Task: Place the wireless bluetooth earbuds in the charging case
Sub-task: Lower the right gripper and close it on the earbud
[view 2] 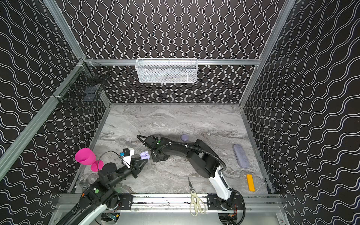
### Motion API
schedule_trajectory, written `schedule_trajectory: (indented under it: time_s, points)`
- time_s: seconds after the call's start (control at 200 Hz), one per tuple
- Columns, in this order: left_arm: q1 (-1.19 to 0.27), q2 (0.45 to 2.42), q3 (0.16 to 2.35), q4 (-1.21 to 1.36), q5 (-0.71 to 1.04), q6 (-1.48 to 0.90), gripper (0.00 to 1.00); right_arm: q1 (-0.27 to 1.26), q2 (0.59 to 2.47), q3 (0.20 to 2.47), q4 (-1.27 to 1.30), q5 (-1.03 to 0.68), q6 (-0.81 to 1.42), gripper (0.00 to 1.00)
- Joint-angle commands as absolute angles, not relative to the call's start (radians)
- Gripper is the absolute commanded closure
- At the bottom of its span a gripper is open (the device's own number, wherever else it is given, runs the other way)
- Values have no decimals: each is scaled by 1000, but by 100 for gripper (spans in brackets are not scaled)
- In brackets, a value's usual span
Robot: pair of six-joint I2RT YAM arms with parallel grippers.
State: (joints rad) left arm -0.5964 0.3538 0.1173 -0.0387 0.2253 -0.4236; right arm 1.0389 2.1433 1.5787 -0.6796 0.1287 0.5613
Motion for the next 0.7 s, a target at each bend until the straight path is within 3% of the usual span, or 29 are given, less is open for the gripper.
schedule_trajectory:
  time_s: [0.0, 0.696]
  points:
    - [-595, 352, 114, 6, 229, -434, 78, 1044, 2153, 1591, -714, 143, 572, 70]
    - [-595, 335, 114, -4, 227, -436, 78, 1052, 2168, 1603, -752, 167, 574, 76]
